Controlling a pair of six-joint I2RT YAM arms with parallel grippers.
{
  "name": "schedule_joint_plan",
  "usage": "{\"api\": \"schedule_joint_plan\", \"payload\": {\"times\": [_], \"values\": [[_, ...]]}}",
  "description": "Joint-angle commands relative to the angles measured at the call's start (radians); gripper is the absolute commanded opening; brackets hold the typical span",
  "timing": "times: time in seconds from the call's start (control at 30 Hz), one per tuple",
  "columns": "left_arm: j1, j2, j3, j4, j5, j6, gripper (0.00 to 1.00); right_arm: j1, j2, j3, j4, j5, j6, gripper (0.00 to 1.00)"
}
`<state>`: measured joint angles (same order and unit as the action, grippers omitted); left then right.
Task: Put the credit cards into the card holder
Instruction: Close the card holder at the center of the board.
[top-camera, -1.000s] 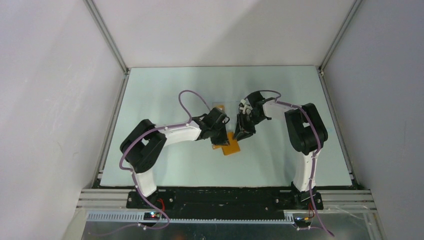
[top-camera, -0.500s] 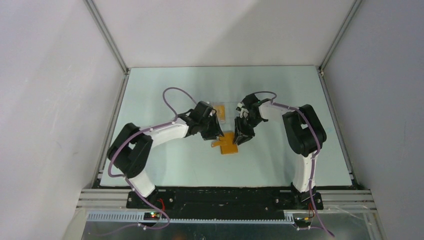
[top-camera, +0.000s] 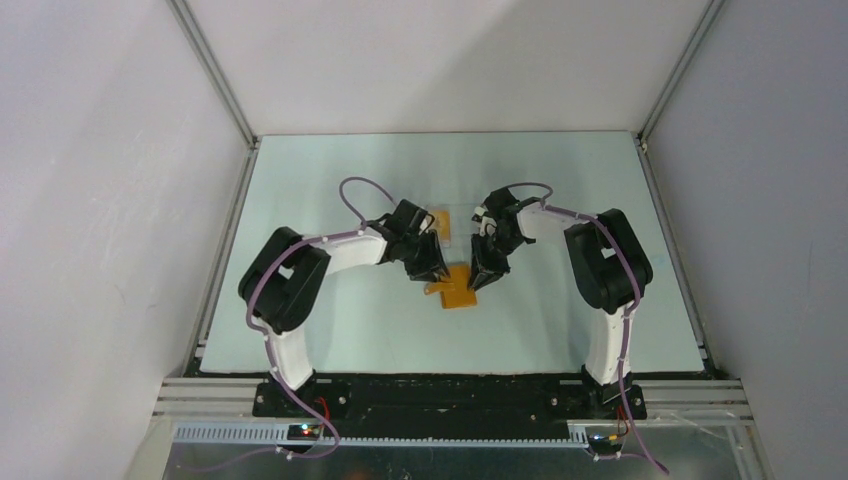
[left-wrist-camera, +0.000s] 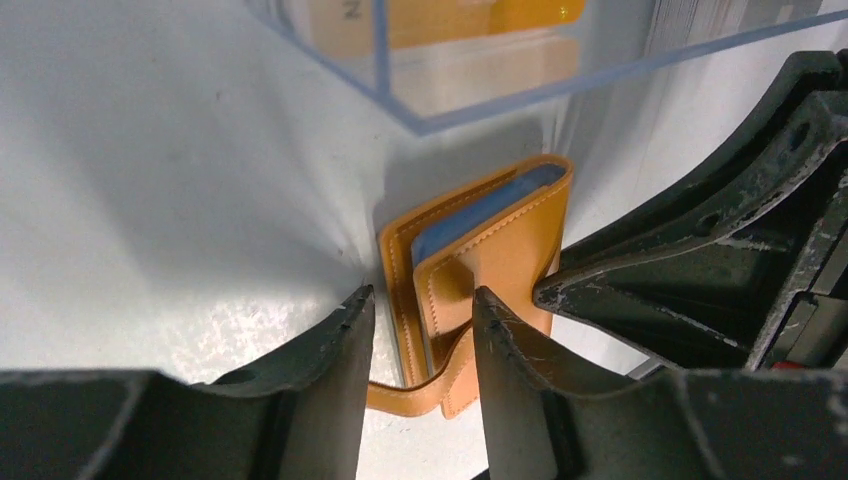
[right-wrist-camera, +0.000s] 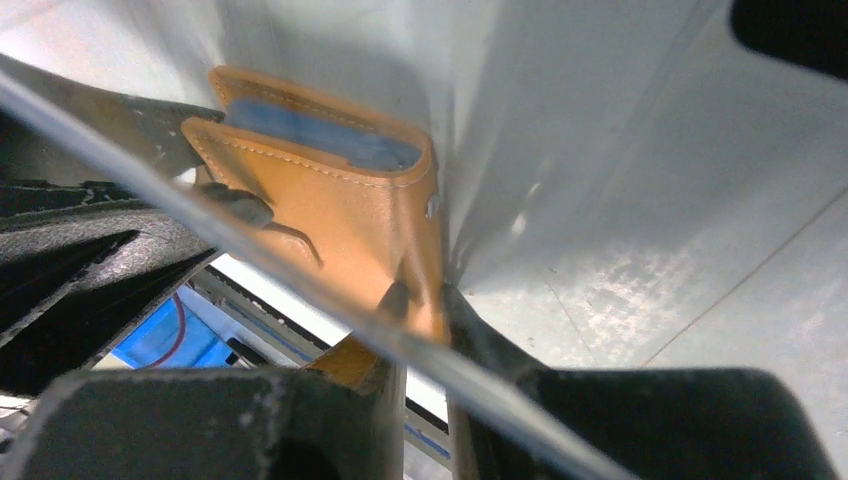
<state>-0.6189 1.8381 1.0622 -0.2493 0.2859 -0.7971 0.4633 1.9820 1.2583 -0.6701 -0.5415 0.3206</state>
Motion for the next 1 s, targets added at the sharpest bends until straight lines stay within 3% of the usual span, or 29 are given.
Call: {"api": "schedule_joint_plan", "payload": {"times": [0.0, 0.2, 0.4, 0.63, 0.8, 0.97], "values": [[-0.002, 0.037, 0.039, 0.000, 0.013, 0.033, 0.45, 0.014, 0.049, -0.011, -0.072, 0.092, -0.017, 0.18], [-0.007, 0.090, 0.054, 0.000, -0.002, 0.023, 0.32, 0.009, 0.036, 0.000, -0.068, 0.039, -0.019, 0.20], [-0.010, 0.073, 0.047, 0.001, -0.024, 0.039, 0.02, -0.018, -0.033, -0.003, -0.038, -0.044, 0.010, 0.30], [-0.012, 0.026, 0.008, 0.037, 0.016, 0.044, 0.00, -0.092, -0.137, -0.105, 0.036, -0.089, 0.054, 0.46], [-0.014, 0.005, -0.067, 0.170, 0.092, -0.026, 0.00, -0.162, -0.192, -0.224, 0.134, -0.186, 0.105, 0.47], [-0.031, 0.007, -0.101, 0.193, 0.078, -0.061, 0.00, -0.176, -0.161, -0.297, 0.240, -0.249, 0.173, 0.48]]}}
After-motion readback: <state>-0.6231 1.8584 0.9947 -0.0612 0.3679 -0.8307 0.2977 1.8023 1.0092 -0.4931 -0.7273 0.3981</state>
